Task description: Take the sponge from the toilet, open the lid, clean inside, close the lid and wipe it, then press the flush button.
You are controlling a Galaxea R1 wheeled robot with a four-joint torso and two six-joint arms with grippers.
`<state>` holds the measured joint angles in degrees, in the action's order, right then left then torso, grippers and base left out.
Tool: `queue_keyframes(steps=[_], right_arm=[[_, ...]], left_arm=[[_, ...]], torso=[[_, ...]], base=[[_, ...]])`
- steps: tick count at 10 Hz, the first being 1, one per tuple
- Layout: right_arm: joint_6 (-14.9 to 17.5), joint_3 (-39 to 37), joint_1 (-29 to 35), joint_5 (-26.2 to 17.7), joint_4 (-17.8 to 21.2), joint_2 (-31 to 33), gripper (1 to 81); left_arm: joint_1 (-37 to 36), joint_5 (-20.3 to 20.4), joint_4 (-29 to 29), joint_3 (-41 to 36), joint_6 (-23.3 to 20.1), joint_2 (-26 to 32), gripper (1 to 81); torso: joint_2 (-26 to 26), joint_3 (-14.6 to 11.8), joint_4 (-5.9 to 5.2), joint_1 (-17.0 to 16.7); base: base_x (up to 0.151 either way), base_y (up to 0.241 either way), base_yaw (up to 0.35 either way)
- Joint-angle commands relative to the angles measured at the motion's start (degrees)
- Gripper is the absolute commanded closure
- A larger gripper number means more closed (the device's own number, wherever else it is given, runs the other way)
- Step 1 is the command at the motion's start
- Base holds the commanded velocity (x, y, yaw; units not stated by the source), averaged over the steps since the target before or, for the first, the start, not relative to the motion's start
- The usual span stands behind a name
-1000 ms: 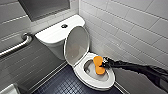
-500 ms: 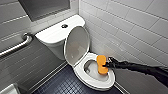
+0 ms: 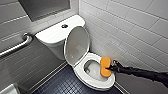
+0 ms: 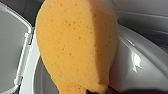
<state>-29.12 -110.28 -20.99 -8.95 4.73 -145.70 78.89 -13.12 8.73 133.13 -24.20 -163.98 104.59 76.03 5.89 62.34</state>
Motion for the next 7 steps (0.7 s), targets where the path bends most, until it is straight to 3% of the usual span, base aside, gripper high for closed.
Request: queue_keyframes(steps=[1,7], right_arm=[[-2.2,5.4,2.7,-4.6,0.8,7.6,81.1],[-4.3,18.9,-6.4,1.5,0.8,20.4,81.1]], left_arm=[[1.4,-5.7,-0.3,-1.4,-0.3,-1.4,1.0],[1.4,-5.7,-0.4,-1.4,-0.3,-1.4,1.0]], torso=[[0.0,0.0,0.0,0.0],[0.0,0.0,0.0,0.0]], base=[[0.0,0.0,0.0],[0.0,0.0,0.0]])
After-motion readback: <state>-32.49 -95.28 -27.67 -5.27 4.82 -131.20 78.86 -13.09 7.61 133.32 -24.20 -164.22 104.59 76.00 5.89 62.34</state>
